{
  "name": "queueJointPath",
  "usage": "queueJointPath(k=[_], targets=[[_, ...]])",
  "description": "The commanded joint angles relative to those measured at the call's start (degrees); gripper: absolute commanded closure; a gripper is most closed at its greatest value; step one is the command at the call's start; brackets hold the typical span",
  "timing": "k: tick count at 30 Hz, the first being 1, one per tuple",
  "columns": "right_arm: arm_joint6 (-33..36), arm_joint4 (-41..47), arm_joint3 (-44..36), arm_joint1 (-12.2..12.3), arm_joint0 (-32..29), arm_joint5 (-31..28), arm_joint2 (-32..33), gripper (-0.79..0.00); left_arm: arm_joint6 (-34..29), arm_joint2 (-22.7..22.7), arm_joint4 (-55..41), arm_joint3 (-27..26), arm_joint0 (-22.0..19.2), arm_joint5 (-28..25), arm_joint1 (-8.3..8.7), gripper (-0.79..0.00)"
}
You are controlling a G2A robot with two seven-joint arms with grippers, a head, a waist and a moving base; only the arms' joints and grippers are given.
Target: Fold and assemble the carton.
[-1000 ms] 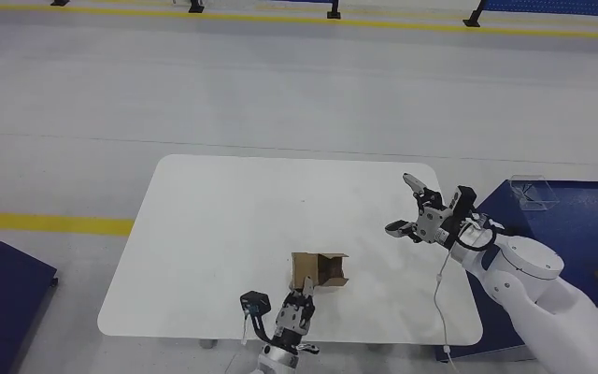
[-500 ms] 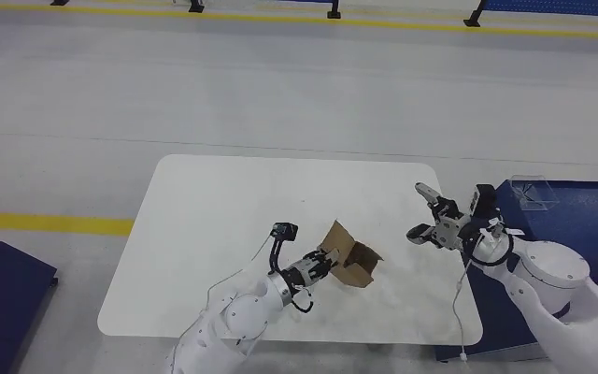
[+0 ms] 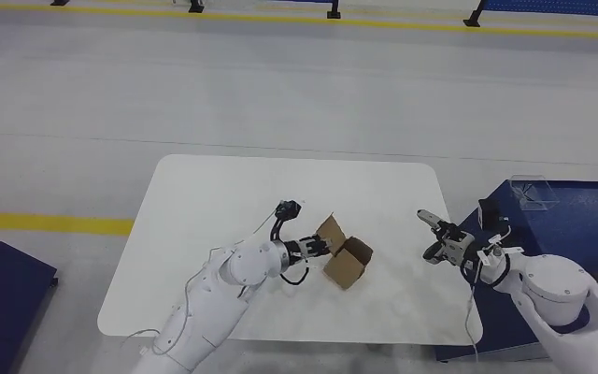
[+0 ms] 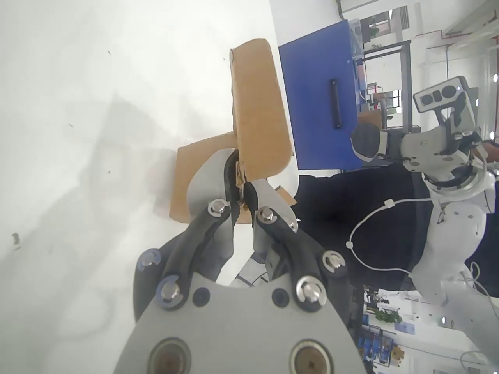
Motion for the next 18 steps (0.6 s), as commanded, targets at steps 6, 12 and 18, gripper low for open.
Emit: queueJointPath(k=[6,12,18], targets=[[0.0,0.0,0.0,0.0,0.0,0.0,0.0,-0.785,-1.4,-1.8,0.1,1.0,0.3,-2.0,0.56,-0.785],[-2.6,-7.5,-1.3,0.2,-0.1,-1.3,0.0,-0.785,1.2,-7.1,1.6,-8.2,7.9,-1.9,2.55,-0.785],[0.7,-26.1,-2.9,0.8,2.2,-1.4,-2.3,-0.785,8.0,-11.6,12.1,-27.0,24.4,-1.9,5.19,-0.785]])
